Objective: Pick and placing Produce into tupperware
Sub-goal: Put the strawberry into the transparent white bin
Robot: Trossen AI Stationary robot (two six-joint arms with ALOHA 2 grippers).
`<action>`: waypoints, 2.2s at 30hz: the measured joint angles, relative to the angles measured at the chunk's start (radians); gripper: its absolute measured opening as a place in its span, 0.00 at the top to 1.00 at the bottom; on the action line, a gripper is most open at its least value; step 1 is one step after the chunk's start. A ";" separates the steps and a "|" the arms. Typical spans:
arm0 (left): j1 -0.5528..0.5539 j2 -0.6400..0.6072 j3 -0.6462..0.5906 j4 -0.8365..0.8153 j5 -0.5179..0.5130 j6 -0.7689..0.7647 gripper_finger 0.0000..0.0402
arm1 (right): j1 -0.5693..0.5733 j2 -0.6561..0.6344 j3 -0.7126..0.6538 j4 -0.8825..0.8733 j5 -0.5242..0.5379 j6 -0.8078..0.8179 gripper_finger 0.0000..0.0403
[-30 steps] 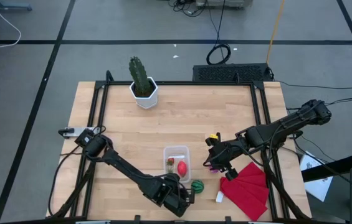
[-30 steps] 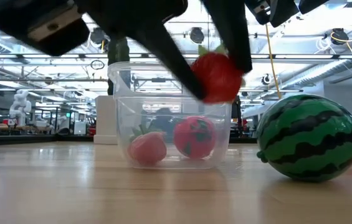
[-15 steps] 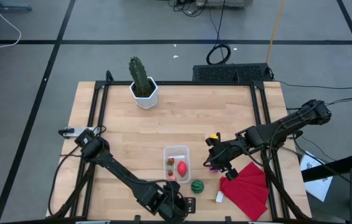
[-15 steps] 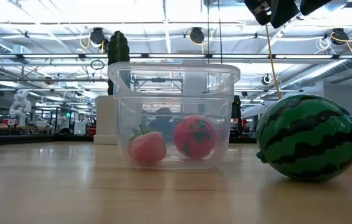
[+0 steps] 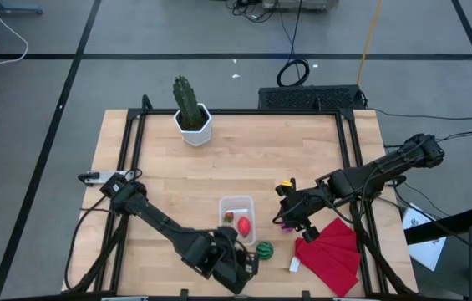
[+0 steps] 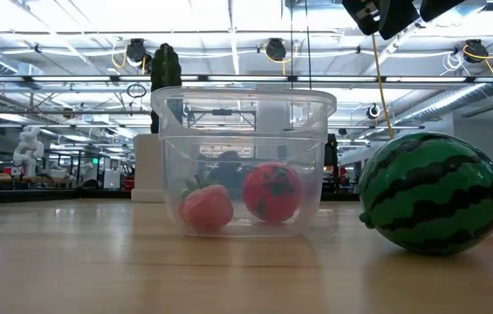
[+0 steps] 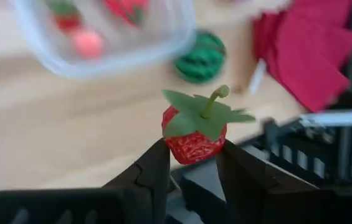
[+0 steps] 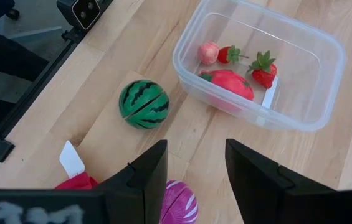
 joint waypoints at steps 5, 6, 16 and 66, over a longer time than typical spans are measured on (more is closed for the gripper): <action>0.042 0.000 0.063 -0.229 0.000 0.039 0.70 | 0.000 0.000 0.000 0.000 0.000 0.000 0.62; 0.055 0.000 0.068 -0.250 0.001 0.055 0.70 | 0.000 0.000 0.000 0.000 0.000 0.000 0.62; 0.219 0.003 0.034 -0.242 0.082 0.345 0.70 | 0.000 0.000 0.000 -0.005 0.000 0.008 0.62; 0.252 0.001 -0.377 0.215 0.260 0.268 0.70 | -0.326 -0.299 0.000 -0.129 0.140 -0.135 0.62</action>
